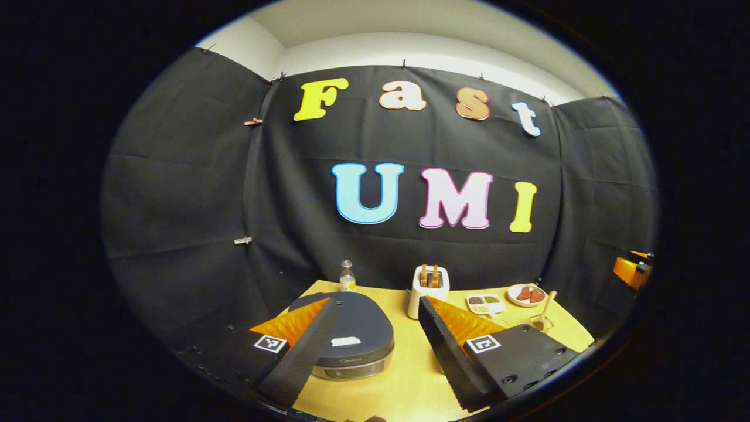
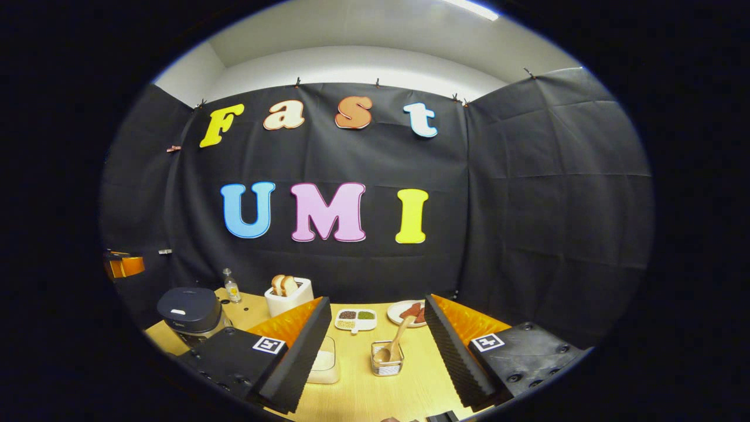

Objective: Close the left gripper, press the button to open the rice cooker; take a wooden spoon from the chopstick holder with the right hand, scoop a spoonful of rice and pour it into the rice cooker, then put the wooden spoon back into the chopstick holder.

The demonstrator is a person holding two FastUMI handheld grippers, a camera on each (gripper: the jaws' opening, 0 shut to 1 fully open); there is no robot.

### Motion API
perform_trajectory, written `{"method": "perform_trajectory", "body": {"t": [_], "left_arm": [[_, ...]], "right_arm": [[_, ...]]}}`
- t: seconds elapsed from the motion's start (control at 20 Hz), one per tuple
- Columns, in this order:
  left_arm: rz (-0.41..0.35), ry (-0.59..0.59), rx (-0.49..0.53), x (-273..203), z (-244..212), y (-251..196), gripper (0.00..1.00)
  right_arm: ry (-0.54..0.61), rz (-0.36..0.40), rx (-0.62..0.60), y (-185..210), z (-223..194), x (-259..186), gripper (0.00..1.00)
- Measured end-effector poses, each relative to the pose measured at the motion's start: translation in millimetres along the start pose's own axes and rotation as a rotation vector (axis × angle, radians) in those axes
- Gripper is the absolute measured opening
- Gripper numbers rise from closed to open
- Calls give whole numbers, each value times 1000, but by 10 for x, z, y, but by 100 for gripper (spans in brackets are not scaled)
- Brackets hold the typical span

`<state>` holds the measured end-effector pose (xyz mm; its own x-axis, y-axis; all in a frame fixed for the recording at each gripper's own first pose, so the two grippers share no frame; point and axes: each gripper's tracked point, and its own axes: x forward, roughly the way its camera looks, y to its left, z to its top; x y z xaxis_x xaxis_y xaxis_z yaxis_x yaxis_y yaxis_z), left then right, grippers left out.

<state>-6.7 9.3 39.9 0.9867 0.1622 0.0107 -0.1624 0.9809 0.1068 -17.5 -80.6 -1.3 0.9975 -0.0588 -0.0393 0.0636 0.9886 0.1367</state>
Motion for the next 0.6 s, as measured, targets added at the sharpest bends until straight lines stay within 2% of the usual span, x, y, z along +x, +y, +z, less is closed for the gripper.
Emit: {"method": "perform_trajectory", "body": {"t": [0.15,0.2,0.3,0.6], "left_arm": [[-75,8,-17,-212,-145,-181,97],[-91,11,-22,-245,-185,-202,94],[-122,26,-36,-272,-267,-250,94],[-87,44,-36,-317,-465,-107,95]], "right_arm": [[24,-44,-8,-20,-162,-364,99],[39,-52,-8,-36,-224,-452,99],[67,-58,9,-28,-315,-572,99],[94,-60,34,83,-408,-653,99]]}}
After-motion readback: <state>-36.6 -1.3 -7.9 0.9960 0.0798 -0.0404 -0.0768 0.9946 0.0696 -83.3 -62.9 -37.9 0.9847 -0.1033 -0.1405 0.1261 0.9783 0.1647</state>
